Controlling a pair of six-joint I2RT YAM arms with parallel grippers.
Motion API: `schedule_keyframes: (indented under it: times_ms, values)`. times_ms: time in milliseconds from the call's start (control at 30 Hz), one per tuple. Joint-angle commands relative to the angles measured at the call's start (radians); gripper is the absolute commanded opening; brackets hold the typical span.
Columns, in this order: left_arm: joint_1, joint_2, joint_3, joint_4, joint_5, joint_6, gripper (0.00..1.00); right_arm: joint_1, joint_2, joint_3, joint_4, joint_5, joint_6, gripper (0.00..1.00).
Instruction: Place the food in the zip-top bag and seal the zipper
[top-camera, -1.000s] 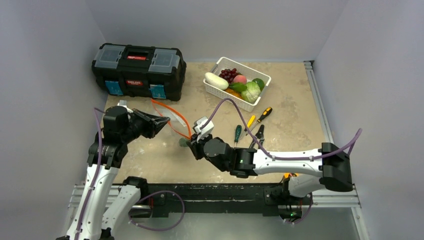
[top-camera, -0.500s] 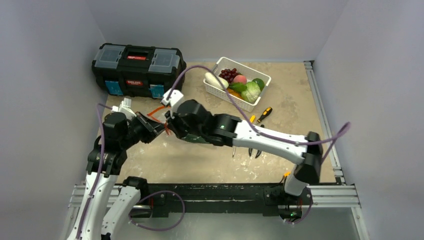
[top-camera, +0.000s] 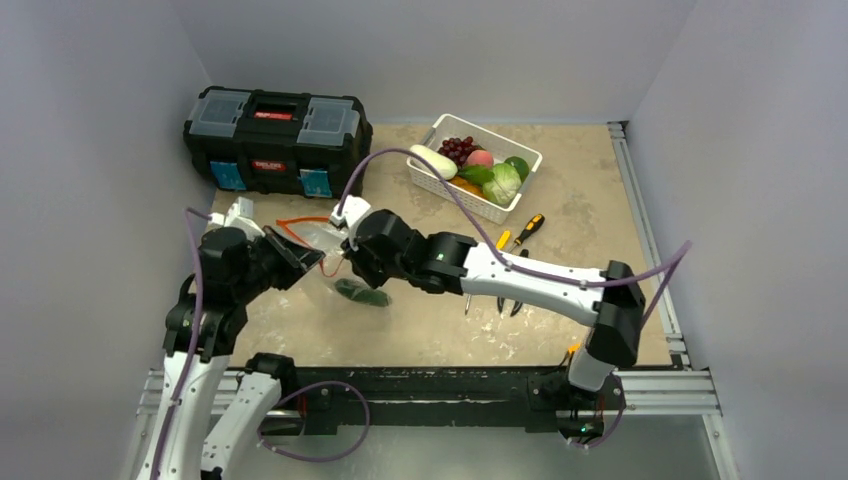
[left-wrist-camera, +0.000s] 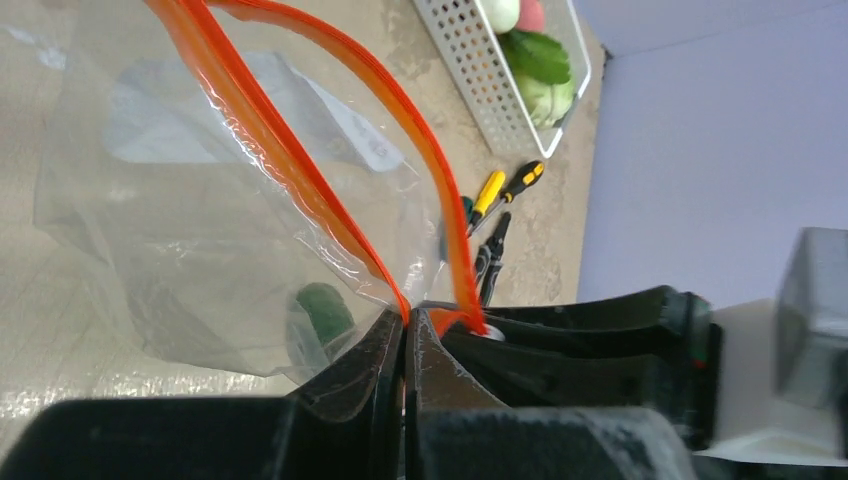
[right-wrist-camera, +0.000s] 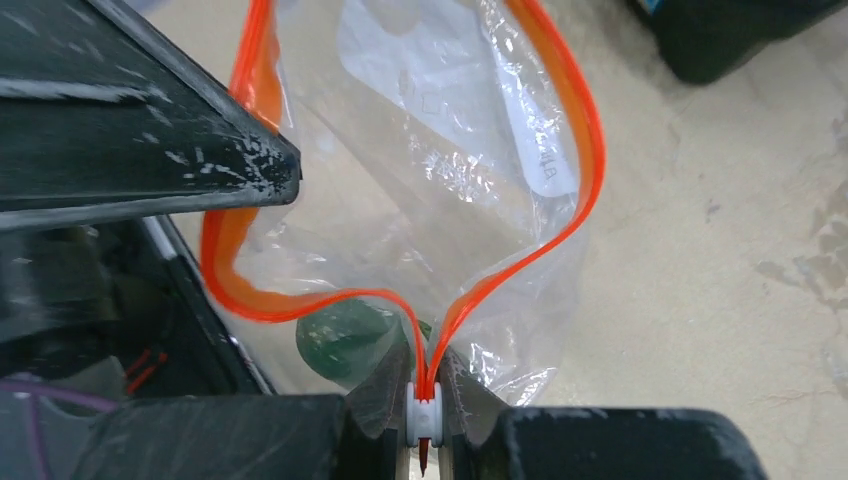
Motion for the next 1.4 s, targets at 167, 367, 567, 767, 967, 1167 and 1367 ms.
schedule_keyframes:
  times_ms: [167, 367, 567, 767, 967, 1167, 1367]
  values:
    - [-0.001, -0.043, -0.012, -0.055, -0.209, 0.056, 0.00, -0.073, -0.138, 0.030, -0.001, -0.052, 0.102, 0.00]
    - [0.000, -0.008, 0.078, -0.182, -0.256, 0.152, 0.00, -0.155, -0.163, -0.066, 0.072, -0.107, 0.134, 0.00]
    - [-0.001, -0.040, 0.212, -0.192, -0.041, 0.134, 0.00, -0.176, -0.170, -0.052, 0.088, -0.169, 0.169, 0.00]
    - [-0.001, 0.020, 0.050, -0.136, -0.016, 0.120, 0.00, -0.176, -0.186, -0.094, 0.186, -0.273, 0.133, 0.00]
    - [0.001, 0.147, 0.029, -0.216, -0.066, 0.159, 0.00, -0.178, -0.135, -0.086, 0.170, -0.275, 0.102, 0.00]
    - [0.000, -0.093, 0.254, -0.207, -0.147, 0.152, 0.00, -0.179, -0.189, -0.007, 0.112, -0.284, 0.082, 0.00]
    - [0.000, 0.088, 0.082, -0.217, -0.051, 0.155, 0.00, -0.178, -0.122, -0.061, 0.209, -0.395, 0.123, 0.00]
